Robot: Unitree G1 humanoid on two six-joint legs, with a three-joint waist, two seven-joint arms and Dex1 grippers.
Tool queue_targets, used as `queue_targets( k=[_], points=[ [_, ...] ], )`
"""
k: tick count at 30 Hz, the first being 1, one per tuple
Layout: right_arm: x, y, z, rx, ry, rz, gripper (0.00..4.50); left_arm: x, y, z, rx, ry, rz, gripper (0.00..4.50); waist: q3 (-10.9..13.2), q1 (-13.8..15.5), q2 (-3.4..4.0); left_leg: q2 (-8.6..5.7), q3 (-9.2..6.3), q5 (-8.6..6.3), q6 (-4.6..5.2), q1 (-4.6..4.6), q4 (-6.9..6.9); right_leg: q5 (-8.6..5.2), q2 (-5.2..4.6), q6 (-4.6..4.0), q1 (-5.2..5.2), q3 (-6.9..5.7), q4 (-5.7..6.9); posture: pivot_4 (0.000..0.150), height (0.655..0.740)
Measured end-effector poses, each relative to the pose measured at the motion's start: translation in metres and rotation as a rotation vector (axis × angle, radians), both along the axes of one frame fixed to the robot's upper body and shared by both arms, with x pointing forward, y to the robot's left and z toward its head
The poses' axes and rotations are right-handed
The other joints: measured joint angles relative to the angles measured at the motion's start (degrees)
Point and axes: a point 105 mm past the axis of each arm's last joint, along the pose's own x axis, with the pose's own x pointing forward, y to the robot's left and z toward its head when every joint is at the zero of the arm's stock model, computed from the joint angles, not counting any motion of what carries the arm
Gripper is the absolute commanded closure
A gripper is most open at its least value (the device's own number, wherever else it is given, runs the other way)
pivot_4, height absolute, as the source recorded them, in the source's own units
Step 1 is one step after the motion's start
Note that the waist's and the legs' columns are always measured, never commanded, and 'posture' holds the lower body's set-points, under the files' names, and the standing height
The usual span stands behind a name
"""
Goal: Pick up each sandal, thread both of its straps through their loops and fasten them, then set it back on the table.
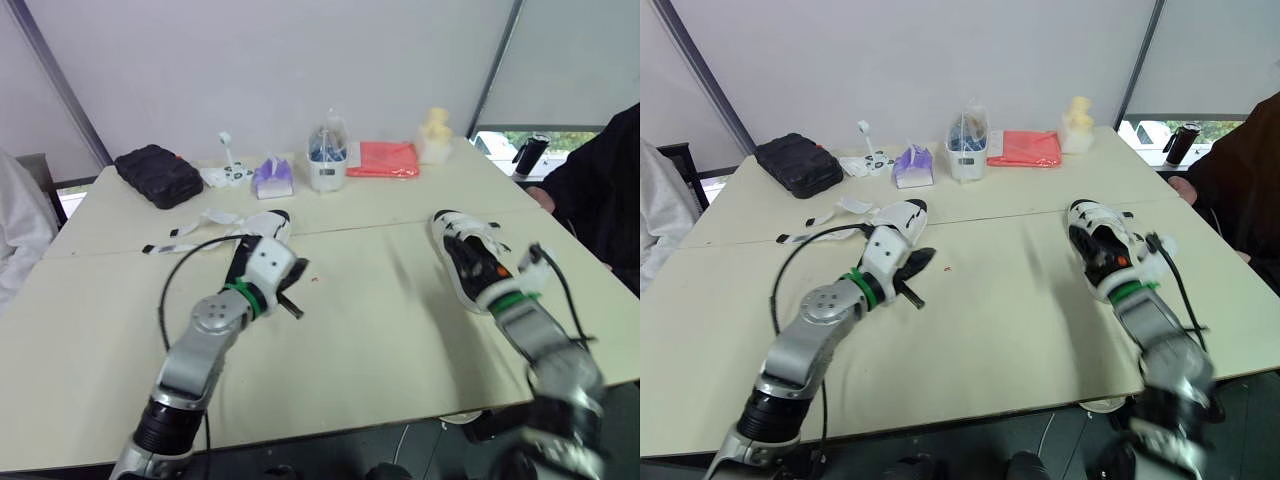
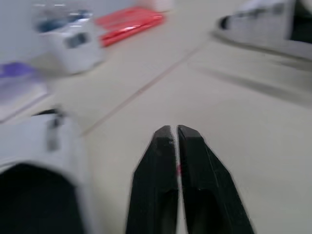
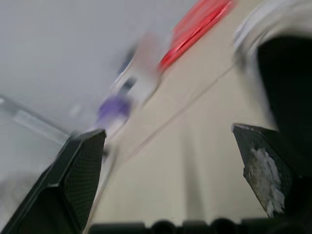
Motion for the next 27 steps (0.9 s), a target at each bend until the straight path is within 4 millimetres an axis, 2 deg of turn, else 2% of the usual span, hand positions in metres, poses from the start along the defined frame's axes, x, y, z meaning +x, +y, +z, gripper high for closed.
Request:
queue_targets(
  k=[4,5,6,7,9,11,13,17,20,23,25,27],
  points=[
    [-0.031,0.027,0.010,0.002,-0.027,0.156,0.00,0.004,0.018,0.008,0.053,-0.024,0.053,1.15,0.0,0.2,-0.04,0.01,-0.01,-0.01,0.02,0.21,0.11,0.01,0.04,-0.01,0.29,-0.06,0.01,0.150,0.7400],
    [-0.038,0.035,0.010,0.006,-0.029,0.200,0.00,0.009,0.024,0.010,0.122,-0.051,0.070,0.69,0.0,0.2,-0.05,0.03,-0.03,-0.01,0.02,0.23,0.13,0.01,0.07,-0.01,0.30,-0.08,0.04,0.150,0.7400],
    [-0.046,0.049,0.008,0.010,-0.028,0.271,0.00,0.019,0.040,0.014,0.252,-0.097,0.119,0.07,0.0,0.3,-0.06,0.07,-0.05,-0.01,0.01,0.23,0.12,0.01,0.14,-0.01,0.30,-0.11,0.04,0.150,0.7400],
    [-0.051,0.060,0.007,0.012,-0.025,0.321,0.00,0.027,0.054,0.018,0.339,-0.134,0.168,0.02,0.0,0.3,-0.06,0.07,-0.03,-0.01,0.02,0.24,0.11,0.01,0.15,-0.01,0.30,-0.10,0.03,0.150,0.7400],
    [-0.053,0.074,0.007,0.004,-0.031,0.371,0.00,0.039,0.068,0.023,0.476,-0.206,0.210,0.02,0.0,0.3,-0.05,0.03,0.00,-0.01,0.02,0.24,0.11,0.01,0.08,0.00,0.30,-0.08,0.00,0.150,0.7400],
    [-0.050,0.088,0.012,0.004,-0.056,0.410,0.00,0.051,0.066,0.015,0.560,-0.243,0.196,0.02,0.0,0.4,-0.06,-0.01,0.01,-0.02,0.03,0.21,0.11,0.02,0.03,0.00,0.29,-0.08,-0.04,0.150,0.7400],
    [-0.046,0.095,0.019,0.006,-0.089,0.423,0.00,0.063,0.062,-0.002,0.654,-0.256,0.169,0.02,0.1,0.9,-0.10,-0.01,-0.02,-0.02,0.03,0.17,0.10,0.02,0.04,0.01,0.24,-0.10,-0.03,0.150,0.7400],
    [-0.040,0.095,0.019,-0.007,-0.101,0.397,0.00,0.084,0.066,-0.021,0.758,-0.261,0.159,0.02,0.1,1.6,-0.17,-0.01,-0.02,-0.02,0.03,0.07,0.10,0.02,0.04,0.01,0.12,-0.11,-0.02,0.150,0.7400],
    [-0.037,0.095,0.015,-0.016,-0.096,0.385,0.00,0.105,0.056,-0.021,0.815,-0.297,0.174,0.02,0.2,1.8,-0.29,-0.08,-0.07,-0.02,0.04,0.06,0.16,0.02,0.00,0.02,0.21,-0.18,-0.04,0.150,0.7400],
    [-0.033,0.096,0.017,-0.006,-0.111,0.372,0.00,0.124,0.035,-0.007,0.849,-0.366,0.207,0.02,0.3,1.6,-0.54,-0.10,-0.07,-0.03,0.05,0.06,0.18,0.06,-0.01,0.11,0.22,-0.17,-0.04,0.150,0.7400],
    [-0.032,0.098,0.018,0.002,-0.123,0.367,0.00,0.129,0.026,-0.001,0.852,-0.385,0.217,0.56,0.3,1.4,-0.57,-0.09,-0.03,-0.03,0.06,0.06,0.17,0.05,-0.01,0.12,0.18,-0.18,-0.04,0.150,0.7400],
    [-0.031,0.101,0.016,-0.008,-0.118,0.370,0.00,0.131,0.019,-0.007,0.880,-0.360,0.213,1.34,0.3,1.0,-0.57,-0.06,0.06,-0.03,0.07,0.06,0.13,0.05,0.00,0.13,0.10,-0.18,0.00,0.150,0.7400]
  ],
)
